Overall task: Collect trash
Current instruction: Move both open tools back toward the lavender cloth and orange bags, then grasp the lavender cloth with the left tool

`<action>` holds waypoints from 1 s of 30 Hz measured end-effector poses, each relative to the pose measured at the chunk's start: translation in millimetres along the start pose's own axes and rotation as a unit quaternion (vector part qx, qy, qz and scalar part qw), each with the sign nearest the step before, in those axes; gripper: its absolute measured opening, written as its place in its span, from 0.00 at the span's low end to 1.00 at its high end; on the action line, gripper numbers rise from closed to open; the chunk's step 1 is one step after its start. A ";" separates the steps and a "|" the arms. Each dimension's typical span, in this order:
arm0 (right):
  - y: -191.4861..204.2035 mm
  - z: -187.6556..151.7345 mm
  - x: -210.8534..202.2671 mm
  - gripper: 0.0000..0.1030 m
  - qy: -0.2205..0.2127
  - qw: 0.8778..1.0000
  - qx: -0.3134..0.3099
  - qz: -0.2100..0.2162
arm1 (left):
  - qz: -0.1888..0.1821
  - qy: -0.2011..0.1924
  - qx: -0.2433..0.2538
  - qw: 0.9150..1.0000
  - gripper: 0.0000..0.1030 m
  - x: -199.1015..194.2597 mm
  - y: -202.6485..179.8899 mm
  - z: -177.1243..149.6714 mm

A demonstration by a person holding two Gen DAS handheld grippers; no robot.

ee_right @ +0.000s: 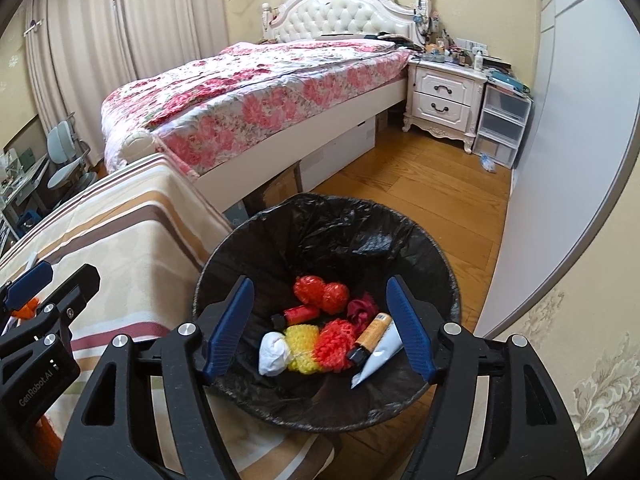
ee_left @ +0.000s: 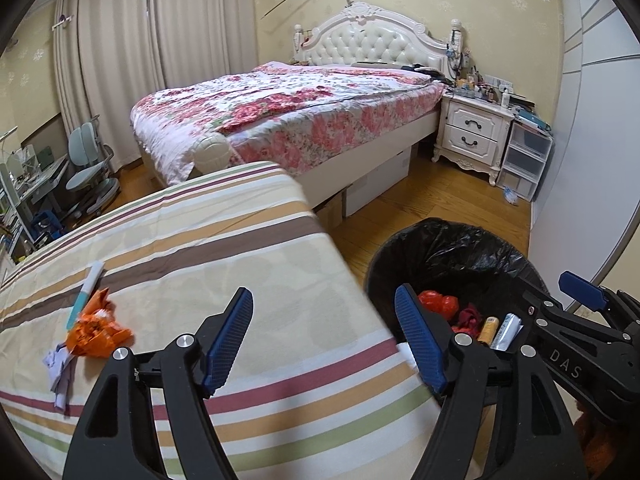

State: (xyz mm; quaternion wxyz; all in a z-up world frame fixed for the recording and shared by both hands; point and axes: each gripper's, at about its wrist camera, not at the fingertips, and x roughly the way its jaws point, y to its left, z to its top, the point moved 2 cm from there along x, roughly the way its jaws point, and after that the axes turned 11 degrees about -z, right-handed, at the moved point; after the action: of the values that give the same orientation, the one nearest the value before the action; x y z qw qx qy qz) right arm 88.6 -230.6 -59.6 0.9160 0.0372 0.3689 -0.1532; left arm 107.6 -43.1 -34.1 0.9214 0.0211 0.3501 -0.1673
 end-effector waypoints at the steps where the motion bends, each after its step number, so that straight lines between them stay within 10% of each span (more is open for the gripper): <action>1: 6.2 -2.7 -2.0 0.66 0.001 1.000 -0.005 0.005 | 0.005 0.001 -0.004 1.000 0.70 -2.4 5.4 -3.1; 24: 167.7 -36.4 -40.8 0.81 0.012 0.983 -0.149 0.109 | 0.151 0.010 -0.112 0.982 0.75 -81.8 166.9 -70.1; 30: 190.1 -42.0 -46.5 0.82 0.016 0.979 -0.168 0.118 | 0.133 0.042 -0.152 0.979 0.75 -76.0 197.8 -76.1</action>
State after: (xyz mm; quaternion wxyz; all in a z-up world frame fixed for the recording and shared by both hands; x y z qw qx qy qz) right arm 87.6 -30.5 -66.6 0.9148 -0.0712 0.3970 0.0210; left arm 69.8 177.7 -57.4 0.9123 -0.0654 0.4041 0.0127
